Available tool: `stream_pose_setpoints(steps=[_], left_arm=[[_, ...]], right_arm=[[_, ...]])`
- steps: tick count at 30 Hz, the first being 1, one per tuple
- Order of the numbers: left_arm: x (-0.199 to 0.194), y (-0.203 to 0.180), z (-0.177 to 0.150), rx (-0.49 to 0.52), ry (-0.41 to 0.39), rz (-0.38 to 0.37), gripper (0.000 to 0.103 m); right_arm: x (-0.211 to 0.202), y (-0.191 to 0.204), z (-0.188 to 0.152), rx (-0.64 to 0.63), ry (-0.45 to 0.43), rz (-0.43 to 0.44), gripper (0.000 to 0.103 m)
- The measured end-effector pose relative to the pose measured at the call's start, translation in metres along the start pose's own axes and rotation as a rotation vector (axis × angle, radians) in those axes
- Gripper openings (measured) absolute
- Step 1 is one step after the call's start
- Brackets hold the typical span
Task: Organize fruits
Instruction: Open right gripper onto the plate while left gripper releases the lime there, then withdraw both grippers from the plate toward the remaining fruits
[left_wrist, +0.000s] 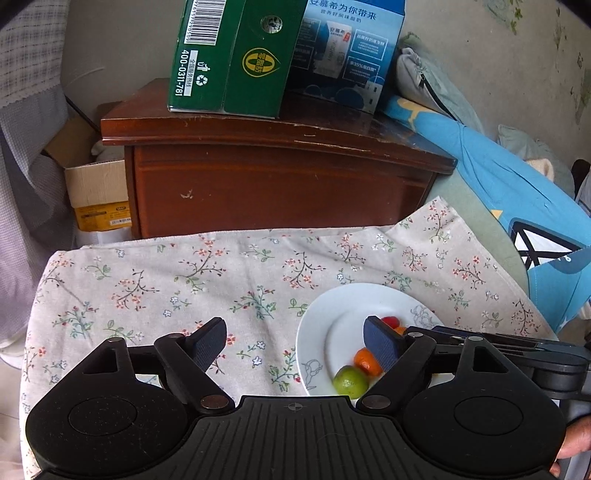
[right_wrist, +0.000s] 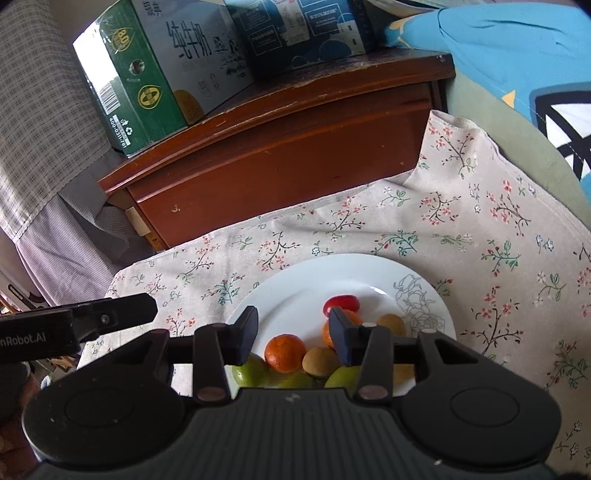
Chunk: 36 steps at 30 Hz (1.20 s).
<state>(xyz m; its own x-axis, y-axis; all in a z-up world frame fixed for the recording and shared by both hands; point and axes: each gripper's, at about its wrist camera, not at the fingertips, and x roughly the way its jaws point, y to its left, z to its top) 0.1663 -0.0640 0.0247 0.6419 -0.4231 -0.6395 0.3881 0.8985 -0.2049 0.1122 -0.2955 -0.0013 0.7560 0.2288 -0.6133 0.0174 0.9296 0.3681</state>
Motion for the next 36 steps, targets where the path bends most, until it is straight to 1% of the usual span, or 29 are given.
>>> stream_pose_setpoints(steps=[3, 9, 13, 18, 24, 27, 29, 33, 36], left_arm=[[-0.007, 0.005, -0.004, -0.007, -0.008, 0.022, 0.083], [-0.018, 0.012, -0.014, -0.026, 0.001, 0.038, 0.083], [-0.021, 0.013, -0.024, -0.011, 0.029, 0.057, 0.083], [-0.022, 0.018, -0.032, -0.020, 0.064, 0.075, 0.083], [-0.024, 0.024, -0.037, -0.012, 0.104, 0.091, 0.083], [-0.024, 0.029, -0.041, -0.016, 0.120, 0.072, 0.083], [-0.023, 0.033, -0.046, -0.015, 0.133, 0.078, 0.083], [-0.020, 0.040, -0.053, -0.022, 0.158, 0.078, 0.083], [-0.019, 0.042, -0.059, -0.005, 0.165, 0.081, 0.083]], right_arm=[[-0.006, 0.005, -0.005, -0.004, 0.005, 0.009, 0.044], [-0.017, 0.016, -0.022, -0.013, 0.020, 0.033, 0.044], [-0.022, 0.024, -0.034, -0.023, 0.036, 0.052, 0.044], [-0.024, 0.035, -0.049, -0.038, 0.069, 0.078, 0.044], [-0.020, 0.049, -0.064, -0.075, 0.115, 0.119, 0.044], [-0.014, 0.058, -0.072, -0.100, 0.143, 0.144, 0.044], [-0.011, 0.063, -0.078, -0.124, 0.162, 0.158, 0.044], [-0.003, 0.073, -0.087, -0.168, 0.186, 0.165, 0.044], [0.001, 0.077, -0.093, -0.199, 0.190, 0.155, 0.044]])
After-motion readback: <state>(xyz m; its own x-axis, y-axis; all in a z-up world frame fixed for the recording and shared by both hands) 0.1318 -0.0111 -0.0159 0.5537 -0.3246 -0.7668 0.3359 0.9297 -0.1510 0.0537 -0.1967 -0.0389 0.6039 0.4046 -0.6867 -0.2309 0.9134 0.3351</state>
